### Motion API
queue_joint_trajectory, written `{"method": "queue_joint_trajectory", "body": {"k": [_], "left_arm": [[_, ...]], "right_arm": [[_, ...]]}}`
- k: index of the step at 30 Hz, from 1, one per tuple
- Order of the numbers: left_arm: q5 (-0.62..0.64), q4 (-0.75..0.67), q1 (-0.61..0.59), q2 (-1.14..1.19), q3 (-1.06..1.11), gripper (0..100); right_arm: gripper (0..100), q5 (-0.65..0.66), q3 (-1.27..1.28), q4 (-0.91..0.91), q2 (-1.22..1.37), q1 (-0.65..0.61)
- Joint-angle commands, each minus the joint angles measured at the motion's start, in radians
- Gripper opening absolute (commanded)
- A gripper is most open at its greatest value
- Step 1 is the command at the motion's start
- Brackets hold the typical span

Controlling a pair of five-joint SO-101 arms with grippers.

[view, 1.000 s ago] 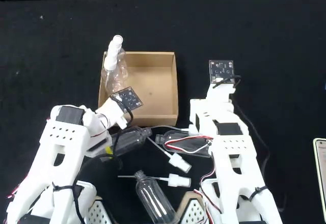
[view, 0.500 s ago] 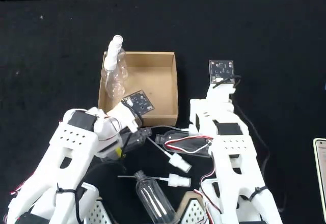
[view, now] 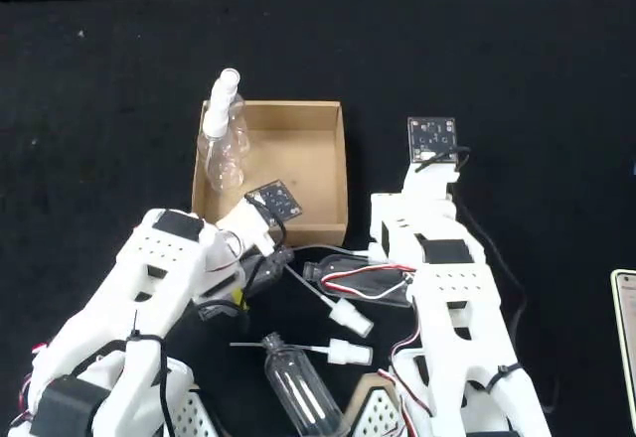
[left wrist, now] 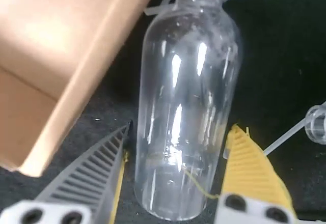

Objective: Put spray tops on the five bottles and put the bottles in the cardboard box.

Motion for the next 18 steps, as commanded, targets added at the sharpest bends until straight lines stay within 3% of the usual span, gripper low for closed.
{"method": "queue_joint_trajectory", "body": {"k": [1,9,18], "left_arm": [[0.006,-0.011,0.012,0.003,-0.054,27],[0.008,-0.011,0.012,-0.006,-0.002,27],[0.008,0.018,0.094,-0.009,0.031,14]], "right_arm": [[20.8,0.005,-0.021,-0.021,-0.047,-0.012],[20.8,0.005,-0.021,-0.021,-0.047,-0.012],[20.8,0.005,-0.021,-0.021,-0.047,-0.012]]}}
